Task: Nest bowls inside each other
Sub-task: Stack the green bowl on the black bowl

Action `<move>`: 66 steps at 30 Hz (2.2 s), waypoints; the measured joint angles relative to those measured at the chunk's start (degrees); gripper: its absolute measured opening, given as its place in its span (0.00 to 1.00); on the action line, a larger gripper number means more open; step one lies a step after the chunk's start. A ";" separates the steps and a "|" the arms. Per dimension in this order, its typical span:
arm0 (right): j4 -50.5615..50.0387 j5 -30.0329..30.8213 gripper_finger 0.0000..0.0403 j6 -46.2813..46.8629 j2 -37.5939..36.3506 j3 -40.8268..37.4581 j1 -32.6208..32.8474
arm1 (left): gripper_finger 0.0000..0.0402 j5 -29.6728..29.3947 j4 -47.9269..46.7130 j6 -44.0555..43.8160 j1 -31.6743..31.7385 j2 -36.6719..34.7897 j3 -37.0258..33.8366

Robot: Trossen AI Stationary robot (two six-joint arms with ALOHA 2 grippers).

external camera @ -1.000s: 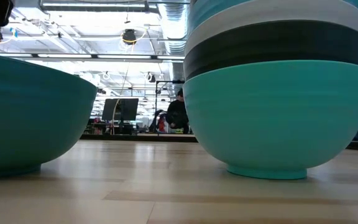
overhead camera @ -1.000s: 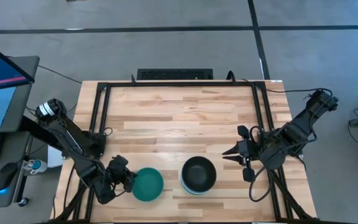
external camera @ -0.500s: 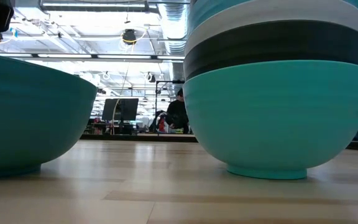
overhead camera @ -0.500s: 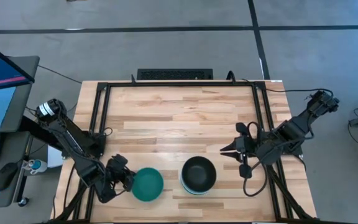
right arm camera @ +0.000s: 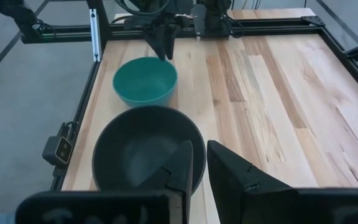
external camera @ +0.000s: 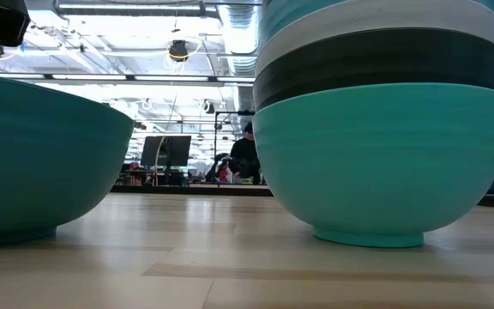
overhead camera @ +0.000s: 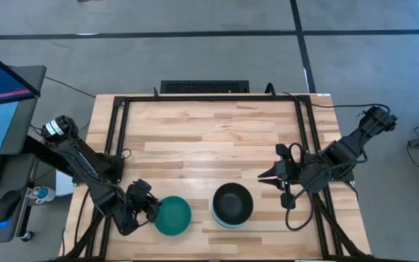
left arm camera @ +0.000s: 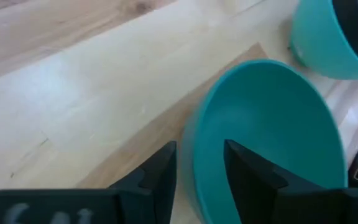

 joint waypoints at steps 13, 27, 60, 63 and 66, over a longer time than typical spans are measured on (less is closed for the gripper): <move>0.00 -0.02 0.18 -0.02 0.00 0.00 0.00 | 0.31 2.69 0.25 0.52 0.81 3.04 0.00; -0.02 0.02 0.18 0.07 0.00 0.00 0.00 | 0.03 -0.12 2.58 4.70 4.62 5.57 0.00; -0.89 10.91 0.17 10.25 -21.86 -18.63 18.68 | 0.00 6.45 -5.95 53.76 28.52 8.88 43.03; -1.61 14.32 0.15 10.21 -26.10 -21.26 21.93 | 0.00 10.07 -6.15 55.19 30.25 12.89 45.39; -3.57 16.12 0.12 10.44 -29.33 -22.62 24.21 | 0.00 12.53 -6.17 56.55 31.69 17.09 48.33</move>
